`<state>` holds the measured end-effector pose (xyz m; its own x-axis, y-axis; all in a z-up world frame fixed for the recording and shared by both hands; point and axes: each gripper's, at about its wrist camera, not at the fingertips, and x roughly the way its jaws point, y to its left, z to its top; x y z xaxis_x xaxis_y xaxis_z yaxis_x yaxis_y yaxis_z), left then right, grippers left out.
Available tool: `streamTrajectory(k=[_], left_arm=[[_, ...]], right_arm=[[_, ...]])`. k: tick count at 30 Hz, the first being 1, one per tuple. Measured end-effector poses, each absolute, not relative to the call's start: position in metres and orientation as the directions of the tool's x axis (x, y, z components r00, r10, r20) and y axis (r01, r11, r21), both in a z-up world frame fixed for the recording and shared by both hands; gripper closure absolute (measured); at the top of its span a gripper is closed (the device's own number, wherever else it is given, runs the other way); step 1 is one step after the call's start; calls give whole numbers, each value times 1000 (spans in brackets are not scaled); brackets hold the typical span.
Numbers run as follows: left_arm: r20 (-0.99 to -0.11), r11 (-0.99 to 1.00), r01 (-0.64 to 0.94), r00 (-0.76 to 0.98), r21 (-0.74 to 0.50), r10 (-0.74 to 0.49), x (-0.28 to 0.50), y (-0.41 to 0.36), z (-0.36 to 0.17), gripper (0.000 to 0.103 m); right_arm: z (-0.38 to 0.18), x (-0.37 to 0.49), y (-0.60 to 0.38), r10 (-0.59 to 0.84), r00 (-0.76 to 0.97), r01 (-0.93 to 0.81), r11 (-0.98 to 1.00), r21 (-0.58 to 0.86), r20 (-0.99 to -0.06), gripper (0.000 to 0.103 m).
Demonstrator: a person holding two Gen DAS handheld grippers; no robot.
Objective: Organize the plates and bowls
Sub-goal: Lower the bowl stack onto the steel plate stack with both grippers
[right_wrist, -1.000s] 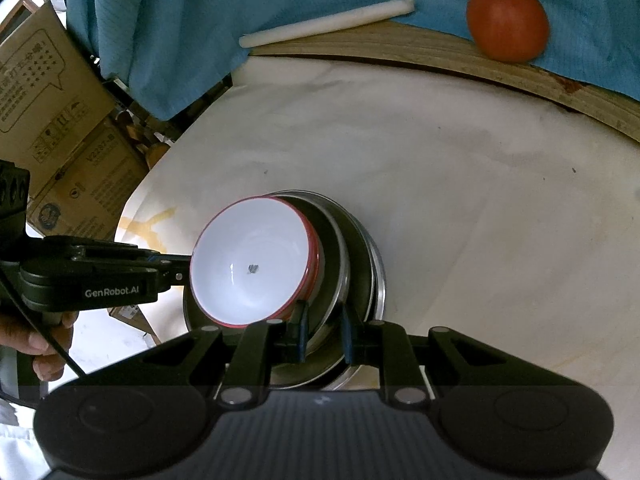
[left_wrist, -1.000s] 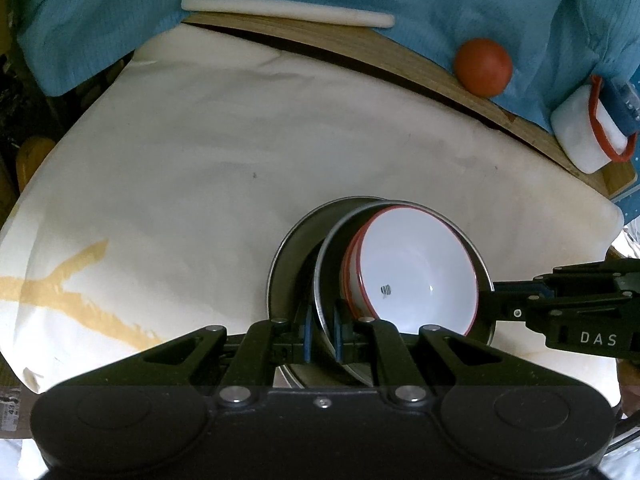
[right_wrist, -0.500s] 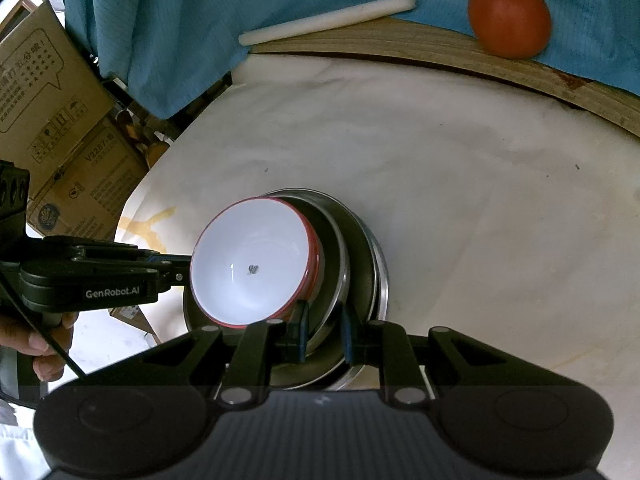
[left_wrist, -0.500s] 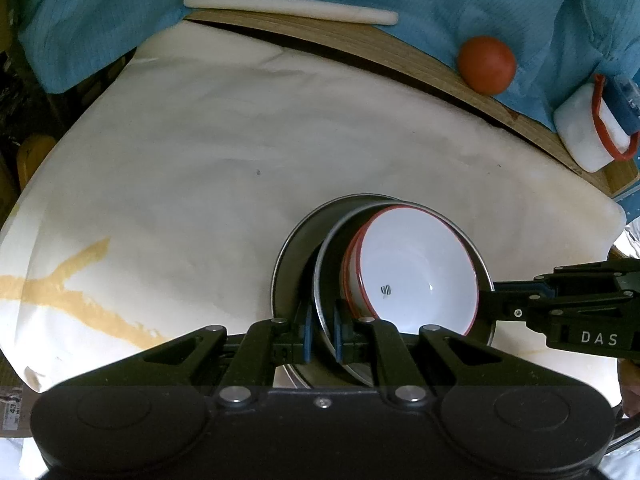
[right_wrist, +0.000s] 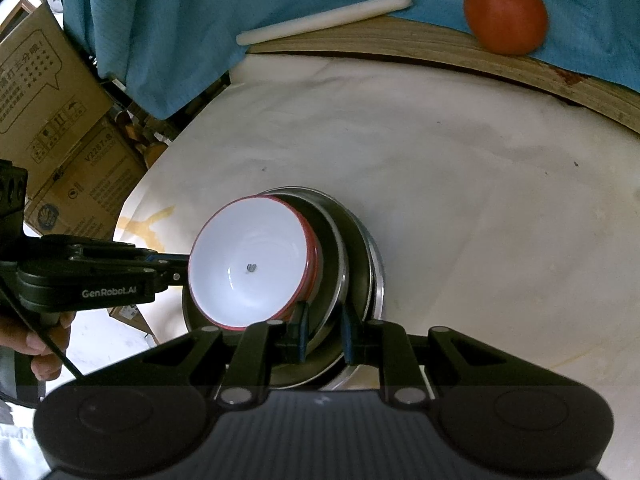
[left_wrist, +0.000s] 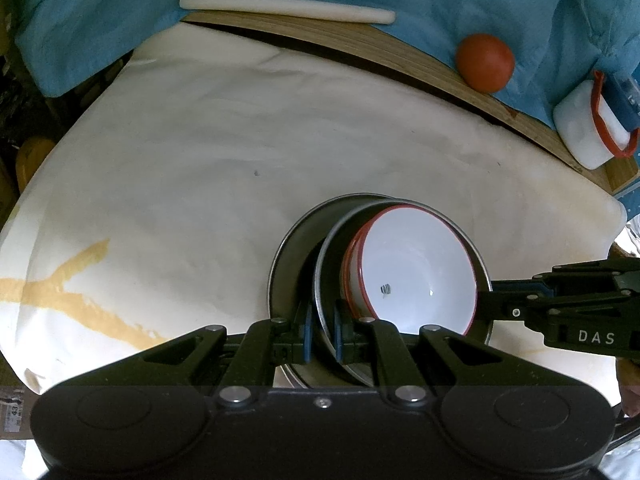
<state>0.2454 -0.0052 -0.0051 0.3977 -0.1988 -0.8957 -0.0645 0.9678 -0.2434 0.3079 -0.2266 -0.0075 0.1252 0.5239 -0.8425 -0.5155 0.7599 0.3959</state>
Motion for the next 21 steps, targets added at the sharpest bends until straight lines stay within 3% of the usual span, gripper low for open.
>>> streamTrajectory(k=[21], left_arm=[[-903, 977, -40, 393, -208, -176, 248, -15, -4, 93]], right_arm=[[-8, 308, -225, 515, 132, -519, 764, 384, -847, 83]])
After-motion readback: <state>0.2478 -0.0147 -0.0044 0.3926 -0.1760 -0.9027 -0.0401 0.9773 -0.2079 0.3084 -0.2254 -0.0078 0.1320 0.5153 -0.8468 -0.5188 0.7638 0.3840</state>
